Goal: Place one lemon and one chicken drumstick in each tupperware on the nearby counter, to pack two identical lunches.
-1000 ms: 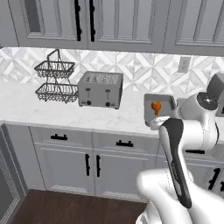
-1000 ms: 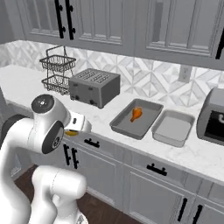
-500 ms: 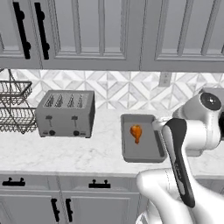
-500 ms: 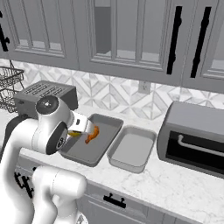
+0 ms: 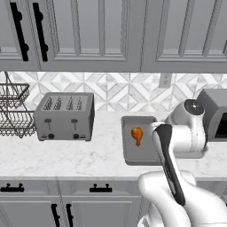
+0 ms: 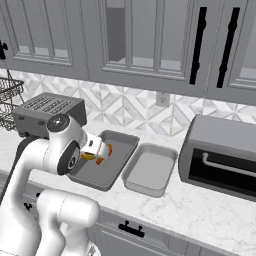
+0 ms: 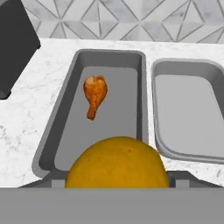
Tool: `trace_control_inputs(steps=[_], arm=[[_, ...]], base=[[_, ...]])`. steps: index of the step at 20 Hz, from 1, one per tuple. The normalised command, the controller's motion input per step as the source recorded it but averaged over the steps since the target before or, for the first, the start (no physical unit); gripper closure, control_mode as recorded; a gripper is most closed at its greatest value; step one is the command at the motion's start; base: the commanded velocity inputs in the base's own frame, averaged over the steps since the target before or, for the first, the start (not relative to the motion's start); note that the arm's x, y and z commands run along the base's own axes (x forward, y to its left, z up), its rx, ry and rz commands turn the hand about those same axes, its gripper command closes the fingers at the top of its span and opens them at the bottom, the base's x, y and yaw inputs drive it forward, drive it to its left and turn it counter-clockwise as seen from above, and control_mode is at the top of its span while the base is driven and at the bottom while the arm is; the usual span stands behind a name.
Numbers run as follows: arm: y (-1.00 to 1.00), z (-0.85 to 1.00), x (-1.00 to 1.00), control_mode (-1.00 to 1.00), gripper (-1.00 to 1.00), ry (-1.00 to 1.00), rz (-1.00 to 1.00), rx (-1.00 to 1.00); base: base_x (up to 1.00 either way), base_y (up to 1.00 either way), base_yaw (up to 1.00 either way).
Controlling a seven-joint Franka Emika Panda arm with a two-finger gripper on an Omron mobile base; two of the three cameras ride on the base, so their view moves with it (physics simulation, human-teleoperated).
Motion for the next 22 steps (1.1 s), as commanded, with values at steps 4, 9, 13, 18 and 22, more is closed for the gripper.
trace_control_inputs(steps=[4, 9, 13, 18, 22], arm=[[0.00, -0.72, 0.48, -1.00, 1.00, 0.09, -0.01, 0.00], [0.00, -0.64, 0.52, -1.00, 1.00, 0.11, 0.00, 0.06], [0.00, -0.47, 0.53, -1.00, 1.00, 0.08, 0.00, 0.04], [0.00, -0.46, 0.53, -1.00, 1.00, 0.00, 0.00, 0.00], [0.00, -0.66, 0.43, -1.00, 1.00, 0.00, 0.00, 0.00]], base=[[0.00, 0.00, 0.00], [0.00, 0.00, 0.00], [0.00, 0.00, 0.00], [0.00, 0.00, 0.00], [0.00, 0.00, 0.00]])
